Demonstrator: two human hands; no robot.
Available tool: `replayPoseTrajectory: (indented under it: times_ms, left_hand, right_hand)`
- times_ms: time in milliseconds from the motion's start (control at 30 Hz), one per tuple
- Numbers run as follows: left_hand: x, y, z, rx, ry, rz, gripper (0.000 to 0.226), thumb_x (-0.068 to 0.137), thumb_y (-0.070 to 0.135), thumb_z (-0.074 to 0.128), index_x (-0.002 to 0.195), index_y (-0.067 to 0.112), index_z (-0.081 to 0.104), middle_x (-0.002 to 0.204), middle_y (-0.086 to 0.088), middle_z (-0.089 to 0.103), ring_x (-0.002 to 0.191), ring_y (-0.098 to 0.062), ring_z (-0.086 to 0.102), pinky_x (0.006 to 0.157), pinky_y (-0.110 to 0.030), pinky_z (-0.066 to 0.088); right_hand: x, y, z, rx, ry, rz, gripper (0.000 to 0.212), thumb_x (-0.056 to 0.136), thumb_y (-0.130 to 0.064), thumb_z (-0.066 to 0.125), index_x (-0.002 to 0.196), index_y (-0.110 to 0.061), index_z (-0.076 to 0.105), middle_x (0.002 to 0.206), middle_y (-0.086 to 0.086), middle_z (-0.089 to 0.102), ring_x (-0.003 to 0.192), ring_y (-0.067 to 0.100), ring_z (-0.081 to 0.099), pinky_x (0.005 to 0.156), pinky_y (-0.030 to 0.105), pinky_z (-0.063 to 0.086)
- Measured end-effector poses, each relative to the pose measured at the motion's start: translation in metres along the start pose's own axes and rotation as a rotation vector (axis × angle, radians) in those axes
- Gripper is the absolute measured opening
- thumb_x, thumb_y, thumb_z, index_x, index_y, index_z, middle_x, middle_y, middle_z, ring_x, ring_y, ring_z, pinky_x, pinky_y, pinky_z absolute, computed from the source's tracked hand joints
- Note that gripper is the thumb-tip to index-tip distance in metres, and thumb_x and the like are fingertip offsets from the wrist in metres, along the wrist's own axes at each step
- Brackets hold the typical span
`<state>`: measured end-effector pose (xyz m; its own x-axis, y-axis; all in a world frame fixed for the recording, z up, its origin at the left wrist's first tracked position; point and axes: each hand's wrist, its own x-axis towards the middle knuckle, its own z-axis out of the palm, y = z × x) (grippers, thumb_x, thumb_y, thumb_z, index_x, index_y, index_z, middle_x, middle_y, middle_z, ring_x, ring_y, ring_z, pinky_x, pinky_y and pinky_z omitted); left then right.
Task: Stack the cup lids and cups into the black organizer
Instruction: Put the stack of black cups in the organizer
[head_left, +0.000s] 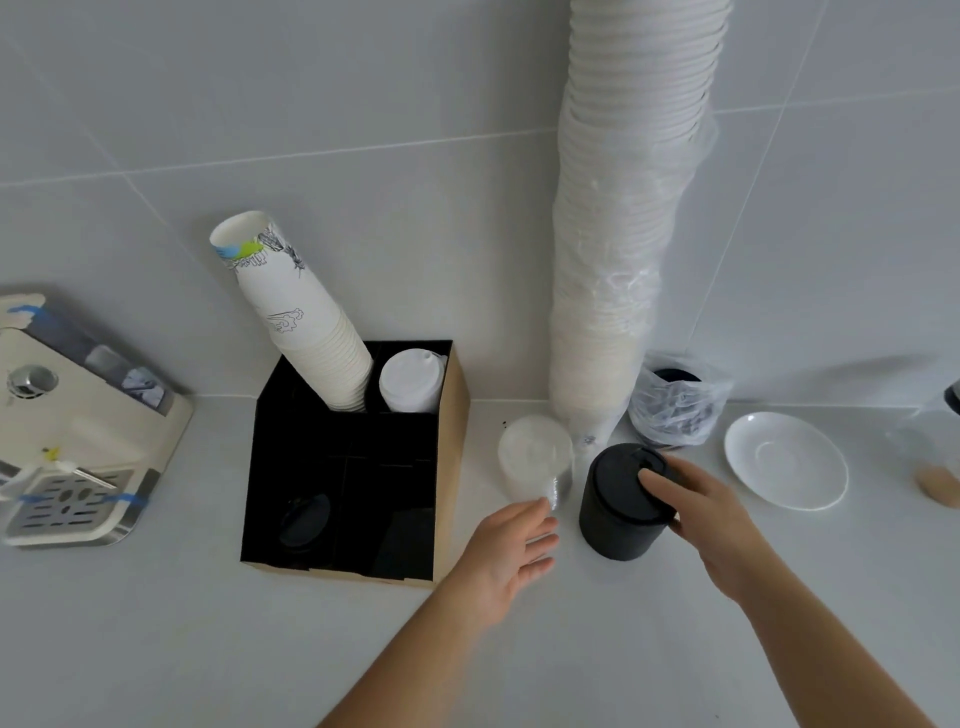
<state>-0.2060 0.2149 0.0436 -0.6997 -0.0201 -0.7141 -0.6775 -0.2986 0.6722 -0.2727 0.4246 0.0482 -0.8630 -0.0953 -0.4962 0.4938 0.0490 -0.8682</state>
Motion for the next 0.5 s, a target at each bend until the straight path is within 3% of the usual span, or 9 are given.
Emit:
replayPoseTrajectory:
  times_ms: [100, 200, 233, 300, 367, 500]
  left_hand:
    - [0.015, -0.003, 0.013, 0.047, -0.018, -0.05, 0.013, 0.089, 0.036, 0.063, 0.094, 0.024, 0.061, 0.1, 0.004, 0.06, 0.097, -0.015, 0.058, 0.1, -0.033, 0.049]
    - [0.027, -0.004, 0.024, 0.047, -0.024, -0.117, 0.017, 0.083, 0.04, 0.06, 0.079, 0.027, 0.049, 0.086, 0.004, 0.044, 0.091, -0.016, 0.044, 0.093, -0.026, 0.049]
    - [0.033, -0.005, 0.028, 0.042, -0.015, -0.133, 0.017, 0.086, 0.041, 0.059, 0.085, 0.026, 0.053, 0.091, 0.002, 0.048, 0.093, -0.015, 0.049, 0.097, -0.028, 0.048]
    - [0.04, -0.009, 0.032, 0.053, -0.007, -0.131, 0.033, 0.092, 0.044, 0.054, 0.114, 0.019, 0.058, 0.118, -0.003, 0.058, 0.114, -0.014, 0.056, 0.107, -0.034, 0.043]
    - [0.044, -0.011, 0.037, 0.04, 0.013, -0.146, 0.058, 0.095, 0.048, 0.05, 0.14, 0.011, 0.045, 0.144, -0.007, 0.049, 0.132, -0.018, 0.048, 0.109, -0.036, 0.04]
    - [0.044, -0.01, 0.046, 0.012, 0.003, -0.177, 0.061, 0.096, 0.052, 0.044, 0.143, 0.012, 0.043, 0.15, -0.008, 0.045, 0.138, -0.02, 0.041, 0.109, -0.037, 0.037]
  right_hand:
    - [0.002, -0.001, 0.0, 0.05, -0.017, 0.013, 0.018, 0.091, -0.015, 0.067, 0.109, -0.02, 0.071, 0.107, -0.001, 0.076, 0.095, 0.009, 0.069, 0.088, 0.031, 0.05]
    - [0.004, 0.001, -0.003, 0.088, -0.023, 0.013, 0.017, 0.092, -0.012, 0.065, 0.108, -0.017, 0.072, 0.102, -0.002, 0.077, 0.081, 0.002, 0.073, 0.079, 0.027, 0.051]
    - [0.005, 0.001, -0.005, 0.095, -0.029, 0.013, 0.018, 0.093, -0.012, 0.064, 0.108, -0.016, 0.072, 0.099, -0.003, 0.078, 0.078, -0.001, 0.073, 0.077, 0.027, 0.051]
    - [0.006, 0.001, -0.007, 0.104, -0.039, 0.012, 0.018, 0.093, -0.011, 0.064, 0.108, -0.015, 0.072, 0.094, -0.006, 0.079, 0.075, -0.003, 0.072, 0.075, 0.026, 0.051]
    - [0.007, 0.002, -0.008, 0.102, -0.042, 0.01, 0.018, 0.093, -0.011, 0.064, 0.108, -0.016, 0.071, 0.091, -0.008, 0.079, 0.074, -0.004, 0.072, 0.074, 0.025, 0.051]
    - [0.008, 0.003, -0.01, 0.104, -0.054, 0.021, 0.021, 0.093, -0.012, 0.064, 0.113, -0.015, 0.071, 0.1, -0.005, 0.077, 0.078, -0.004, 0.072, 0.076, 0.025, 0.051]
